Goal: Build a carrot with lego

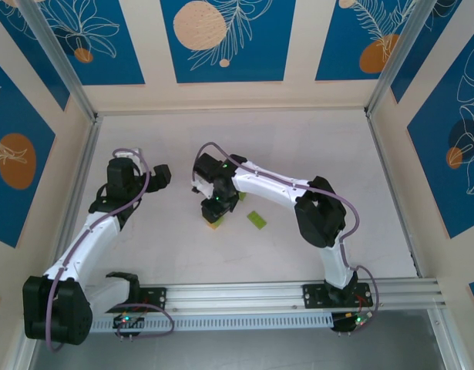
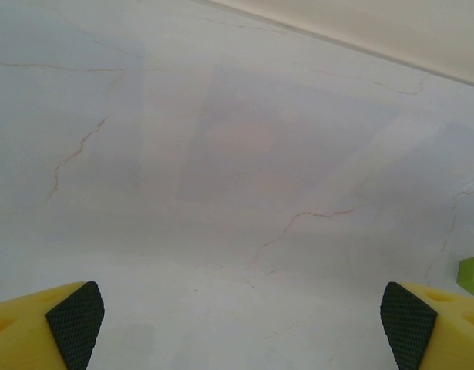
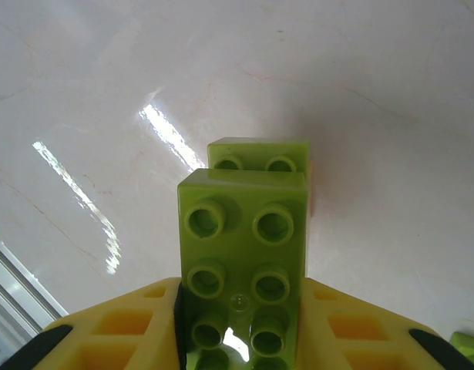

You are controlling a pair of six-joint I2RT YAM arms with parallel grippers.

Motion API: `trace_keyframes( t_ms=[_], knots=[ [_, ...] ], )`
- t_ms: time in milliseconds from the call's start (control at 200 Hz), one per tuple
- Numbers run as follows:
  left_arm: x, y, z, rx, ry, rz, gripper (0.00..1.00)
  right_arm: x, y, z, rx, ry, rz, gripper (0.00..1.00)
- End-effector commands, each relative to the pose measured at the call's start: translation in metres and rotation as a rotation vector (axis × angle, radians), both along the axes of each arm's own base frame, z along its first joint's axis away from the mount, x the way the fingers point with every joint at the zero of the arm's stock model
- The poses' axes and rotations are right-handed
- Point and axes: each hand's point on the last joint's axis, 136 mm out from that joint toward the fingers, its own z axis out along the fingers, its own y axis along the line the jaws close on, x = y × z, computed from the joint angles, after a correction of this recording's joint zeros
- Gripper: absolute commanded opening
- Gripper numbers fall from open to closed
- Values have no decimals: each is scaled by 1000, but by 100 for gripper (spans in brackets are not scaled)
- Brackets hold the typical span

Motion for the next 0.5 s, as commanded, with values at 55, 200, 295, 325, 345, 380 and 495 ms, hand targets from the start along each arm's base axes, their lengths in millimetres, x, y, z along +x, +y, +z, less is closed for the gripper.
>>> trace_keyframes(
  t_ms=[55,200,295,325,345,380,495],
  knots=[
    [2,-6,9,1,-29,-32,95,-13,-2,-13,-29,35,35,35],
    [2,-7,9,1,-28,-33,95,-12,-3,-15,-46,34,30,35],
    [2,-7,9,1,-30,-32,95,-11,-3,-16,-52,34,23,35],
    [2,-7,9,3,-30,-33,95,-11,-2,-16,-52,34,21,35],
    [2,-6,9,1,-30,-32,95,-11,-2,-16,-54,33,21,35],
    [2,-6,9,2,-30,-33,95,-9,-2,-15,-54,29,14,35],
    [2,-7,10,1,-32,-34,95,-6,-3,-14,-63,20,-2,35]
  ],
)
